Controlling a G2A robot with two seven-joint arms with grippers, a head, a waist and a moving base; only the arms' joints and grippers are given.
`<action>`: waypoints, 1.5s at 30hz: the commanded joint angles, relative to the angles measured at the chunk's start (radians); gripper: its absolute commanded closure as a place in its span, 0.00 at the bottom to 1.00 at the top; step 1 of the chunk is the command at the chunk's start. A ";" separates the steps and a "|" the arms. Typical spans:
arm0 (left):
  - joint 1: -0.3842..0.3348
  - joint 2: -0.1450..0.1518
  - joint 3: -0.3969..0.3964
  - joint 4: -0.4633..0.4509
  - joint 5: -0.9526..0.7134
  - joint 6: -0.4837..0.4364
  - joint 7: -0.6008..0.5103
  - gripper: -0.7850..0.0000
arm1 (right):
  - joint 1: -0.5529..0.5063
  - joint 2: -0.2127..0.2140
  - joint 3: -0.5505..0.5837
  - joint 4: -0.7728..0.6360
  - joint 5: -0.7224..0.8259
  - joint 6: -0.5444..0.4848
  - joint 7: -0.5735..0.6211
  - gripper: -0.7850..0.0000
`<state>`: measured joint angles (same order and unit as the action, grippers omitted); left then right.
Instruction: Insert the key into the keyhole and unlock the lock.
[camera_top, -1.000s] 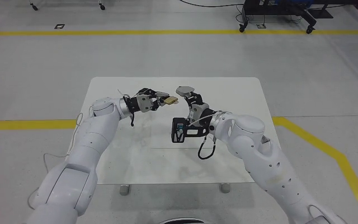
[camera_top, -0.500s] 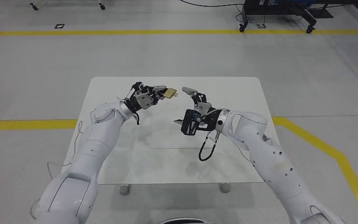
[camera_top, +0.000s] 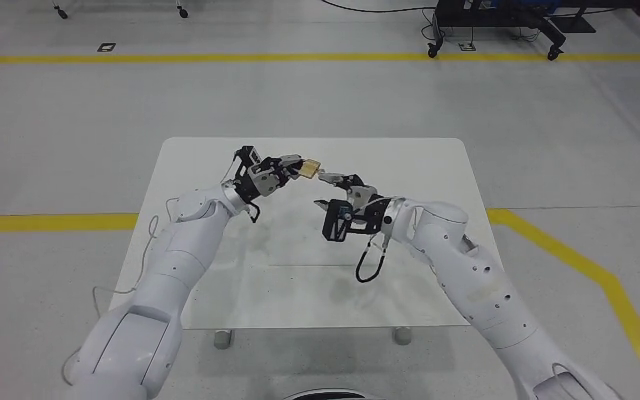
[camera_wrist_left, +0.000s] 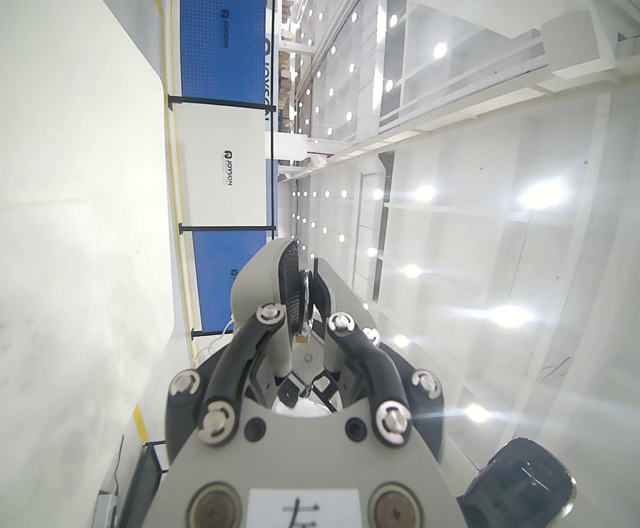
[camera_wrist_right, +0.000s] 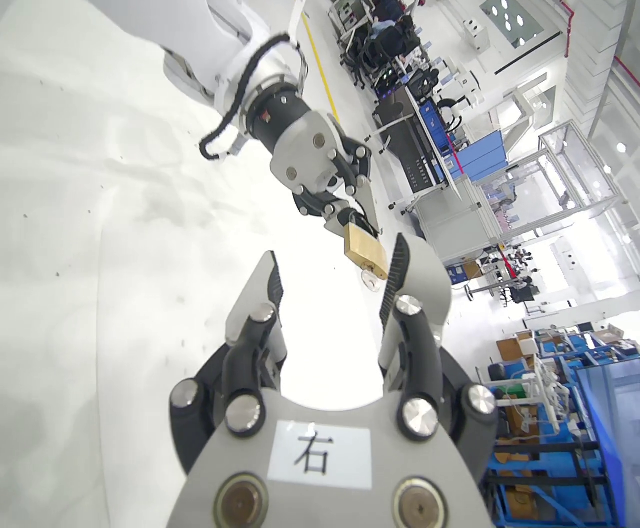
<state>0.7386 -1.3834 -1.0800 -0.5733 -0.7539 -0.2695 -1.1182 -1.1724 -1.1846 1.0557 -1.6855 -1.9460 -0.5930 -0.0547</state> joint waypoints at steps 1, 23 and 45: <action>-0.002 -0.002 0.002 0.005 0.006 -0.003 -0.003 1.00 | 0.010 -0.001 -0.012 0.005 -0.019 -0.002 0.008 0.65; -0.012 -0.007 -0.002 0.036 0.049 -0.008 -0.024 1.00 | 0.070 -0.005 -0.068 0.016 -0.174 -0.008 0.094 0.84; 0.006 -0.008 -0.017 0.017 0.063 -0.026 -0.028 1.00 | 0.106 -0.016 -0.081 0.053 -0.100 -0.049 0.079 1.00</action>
<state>0.7434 -1.3912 -1.0965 -0.5551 -0.6914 -0.2933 -1.1458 -1.0653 -1.2003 0.9705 -1.6359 -2.0611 -0.6450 0.0353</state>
